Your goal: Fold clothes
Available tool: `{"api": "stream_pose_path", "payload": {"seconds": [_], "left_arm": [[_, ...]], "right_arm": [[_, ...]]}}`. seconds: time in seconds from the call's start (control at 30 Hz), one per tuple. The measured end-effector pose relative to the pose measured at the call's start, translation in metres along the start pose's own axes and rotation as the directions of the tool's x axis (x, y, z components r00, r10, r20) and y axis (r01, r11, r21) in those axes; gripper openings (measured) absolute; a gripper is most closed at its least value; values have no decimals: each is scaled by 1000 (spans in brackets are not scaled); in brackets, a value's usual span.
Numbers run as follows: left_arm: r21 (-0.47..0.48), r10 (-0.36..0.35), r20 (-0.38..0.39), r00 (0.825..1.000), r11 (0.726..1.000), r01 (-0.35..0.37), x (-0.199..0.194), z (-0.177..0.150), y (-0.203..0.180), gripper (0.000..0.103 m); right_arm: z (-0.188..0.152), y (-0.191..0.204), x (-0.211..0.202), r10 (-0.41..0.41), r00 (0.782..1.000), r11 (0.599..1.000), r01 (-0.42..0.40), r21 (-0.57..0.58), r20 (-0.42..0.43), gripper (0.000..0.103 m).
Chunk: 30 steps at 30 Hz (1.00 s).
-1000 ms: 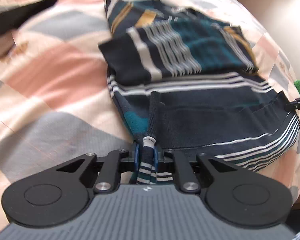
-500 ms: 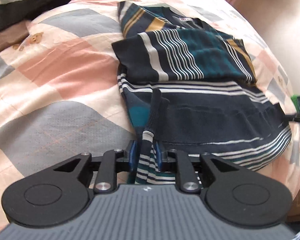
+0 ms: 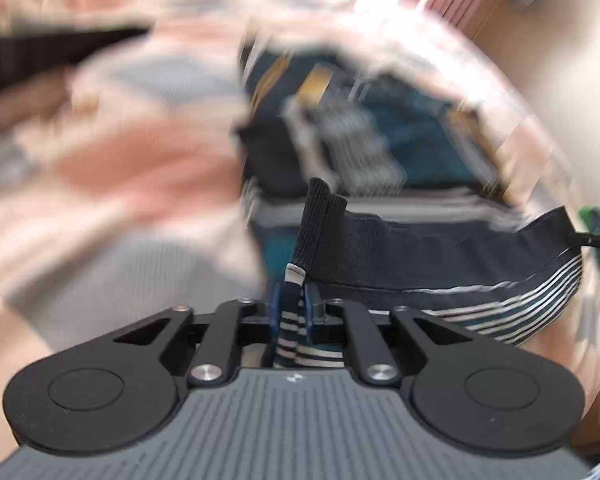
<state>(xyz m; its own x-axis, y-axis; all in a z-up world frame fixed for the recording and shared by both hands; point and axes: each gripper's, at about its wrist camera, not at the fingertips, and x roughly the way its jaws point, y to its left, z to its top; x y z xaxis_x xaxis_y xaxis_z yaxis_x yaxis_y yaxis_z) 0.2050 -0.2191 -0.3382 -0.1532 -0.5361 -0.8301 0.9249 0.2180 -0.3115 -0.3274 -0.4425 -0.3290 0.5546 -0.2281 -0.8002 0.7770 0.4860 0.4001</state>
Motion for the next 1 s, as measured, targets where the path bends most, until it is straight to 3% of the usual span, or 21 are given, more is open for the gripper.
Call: {"api": "stream_pose_path", "payload": {"seconds": [0.13, 0.3, 0.37, 0.43, 0.47, 0.5, 0.53, 0.6, 0.63, 0.67, 0.7, 0.8, 0.9, 1.0], "left_arm": [[-64, -7, 23, 1000, 998, 8, -1, 2, 4, 16], [-37, 62, -24, 998, 997, -63, 14, -1, 3, 13], [-54, 48, -1, 999, 997, -48, 9, 3, 1, 11], [-53, 32, 39, 999, 998, -30, 0, 8, -1, 18], [-36, 24, 53, 998, 999, -22, -2, 11, -5, 31], [-3, 30, 60, 998, 1000, -29, -1, 14, -9, 38], [34, 43, 63, 997, 998, -45, 2, 17, -14, 38], [82, 52, 44, 998, 995, -55, 14, 20, -20, 33], [102, 54, 32, 998, 993, -57, 21, 22, -22, 29], [122, 59, 23, 998, 991, -62, 27, 22, -24, 6], [140, 63, 29, 998, 988, -66, 28, 21, -26, 1], [167, 63, 89, 994, 983, -78, 19, 16, -28, 1], [114, 62, 149, 987, 990, -79, 7, 11, -17, 2], [69, 110, 93, 990, 991, -117, 23, 7, -9, 6]], "right_arm": [[-3, -5, 9, 12, 1000, 997, -14, 76, 25, 19], [-9, -7, 28, -63, 997, 992, 67, 111, -37, 21], [-3, -2, 25, -62, 998, 992, 63, 107, -10, 24], [0, 4, 22, -69, 997, 994, 66, 84, 29, 33], [0, 8, 22, -76, 996, 995, 73, 72, 43, 39], [1, 10, 24, -83, 995, 995, 80, 62, 47, 38], [2, 12, 26, -91, 995, 995, 88, 51, 50, 38], [1, 16, 30, -121, 991, 993, 121, 15, 51, 35], [0, 22, 29, -147, 988, 989, 149, -26, 55, 27], [-1, 28, 29, -173, 983, 982, 177, -67, 61, 18], [-3, 33, 26, -185, 980, 975, 192, -107, 72, 14], [-8, 38, 14, -188, 973, 971, 205, -126, 132, 8], [-13, 36, 6, -177, 964, 971, 204, -128, 198, 5], [-13, 26, 28, -221, 968, 969, 232, -86, 119, 9]]}}
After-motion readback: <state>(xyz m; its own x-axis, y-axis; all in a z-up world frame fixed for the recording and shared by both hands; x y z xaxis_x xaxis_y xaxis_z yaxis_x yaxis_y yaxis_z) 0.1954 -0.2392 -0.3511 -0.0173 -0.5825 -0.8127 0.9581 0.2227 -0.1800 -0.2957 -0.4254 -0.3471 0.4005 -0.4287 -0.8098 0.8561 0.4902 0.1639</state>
